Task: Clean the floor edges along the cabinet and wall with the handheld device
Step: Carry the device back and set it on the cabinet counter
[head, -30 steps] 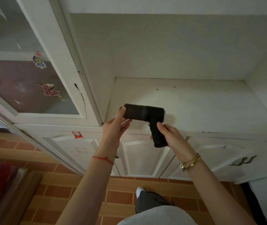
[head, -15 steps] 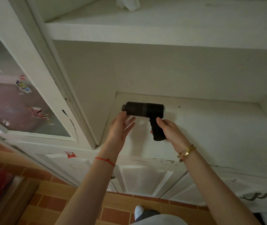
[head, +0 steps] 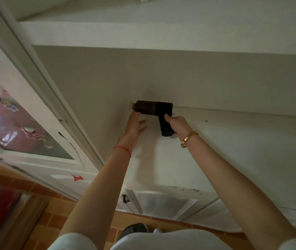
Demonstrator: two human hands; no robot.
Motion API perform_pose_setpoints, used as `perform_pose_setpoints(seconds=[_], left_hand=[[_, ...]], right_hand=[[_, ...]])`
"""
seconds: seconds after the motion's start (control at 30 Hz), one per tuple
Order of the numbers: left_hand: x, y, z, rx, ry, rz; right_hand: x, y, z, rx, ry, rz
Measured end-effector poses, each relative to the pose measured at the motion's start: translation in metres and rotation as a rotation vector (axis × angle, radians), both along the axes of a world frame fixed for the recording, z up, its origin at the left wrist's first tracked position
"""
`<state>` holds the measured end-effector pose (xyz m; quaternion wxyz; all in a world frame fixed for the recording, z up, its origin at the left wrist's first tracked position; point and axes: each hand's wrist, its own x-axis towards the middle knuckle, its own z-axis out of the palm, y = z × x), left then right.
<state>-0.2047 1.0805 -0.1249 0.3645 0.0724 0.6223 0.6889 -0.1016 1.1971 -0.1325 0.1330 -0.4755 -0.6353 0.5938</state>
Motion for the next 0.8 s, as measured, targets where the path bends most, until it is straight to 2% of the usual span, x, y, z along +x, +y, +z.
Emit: perform_pose_setpoints(seconds=[0.57, 0.8], left_hand=[[-0.052, 0.041, -0.031, -0.052, -0.143, 0.064], [-0.066, 0.046, -0.046, -0.055, -0.145, 0.074]], right_hand=[[-0.054, 0.018, -0.012, 0.086, -0.081, -0.079], [-0.064, 0.025, -0.017, 0.126, -0.135, -0.091]])
